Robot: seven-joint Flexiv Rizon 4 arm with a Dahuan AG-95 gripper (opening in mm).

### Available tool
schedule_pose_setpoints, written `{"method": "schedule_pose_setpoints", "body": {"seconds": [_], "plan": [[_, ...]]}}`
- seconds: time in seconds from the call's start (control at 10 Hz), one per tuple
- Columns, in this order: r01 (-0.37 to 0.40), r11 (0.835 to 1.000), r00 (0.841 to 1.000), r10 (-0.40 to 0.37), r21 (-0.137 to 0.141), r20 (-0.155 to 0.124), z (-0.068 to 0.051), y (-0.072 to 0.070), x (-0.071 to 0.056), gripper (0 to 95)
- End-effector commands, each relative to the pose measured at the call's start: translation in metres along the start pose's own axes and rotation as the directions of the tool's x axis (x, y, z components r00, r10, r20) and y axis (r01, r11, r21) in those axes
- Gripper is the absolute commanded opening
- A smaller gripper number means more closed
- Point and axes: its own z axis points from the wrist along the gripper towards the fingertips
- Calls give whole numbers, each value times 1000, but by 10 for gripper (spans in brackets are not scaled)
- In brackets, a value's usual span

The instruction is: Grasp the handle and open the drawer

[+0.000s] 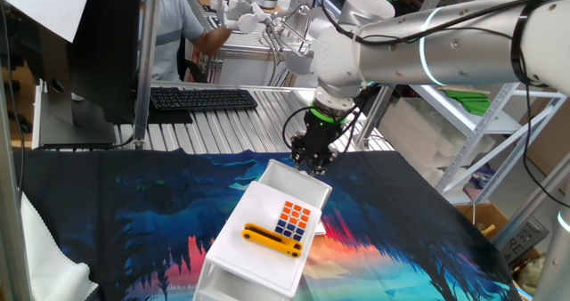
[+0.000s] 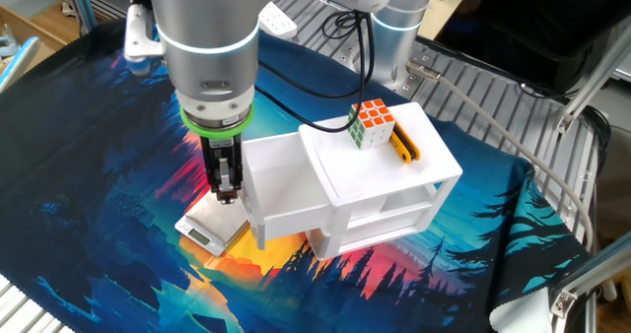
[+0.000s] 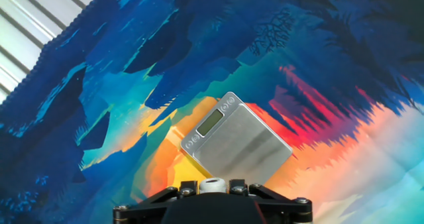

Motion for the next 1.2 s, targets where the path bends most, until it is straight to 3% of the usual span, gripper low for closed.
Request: {"method": "schedule_pose_setpoints", "body": {"seconds": [0.1,0.4,0.5,0.6,0.7,0.8,0.9,1.0,1.1,1.2], "plan": [[-30,1000,1000,30,0,-7,-1,3,4,950],[12,1000,999,-11,28,-35,-15,9,15,950],[49,998,998,-46,44,-52,-22,9,17,760],[97,994,993,-93,58,-77,-34,9,22,760],[116,991,990,-110,67,-83,-42,9,26,760],[126,989,989,-119,71,-93,-50,9,30,570],[127,989,987,-119,73,-105,-60,7,34,570],[130,989,985,-120,76,-123,-74,5,42,380],[130,989,983,-120,68,-137,-85,2,48,380],[118,991,984,-107,67,-139,-94,-1,54,190]]}}
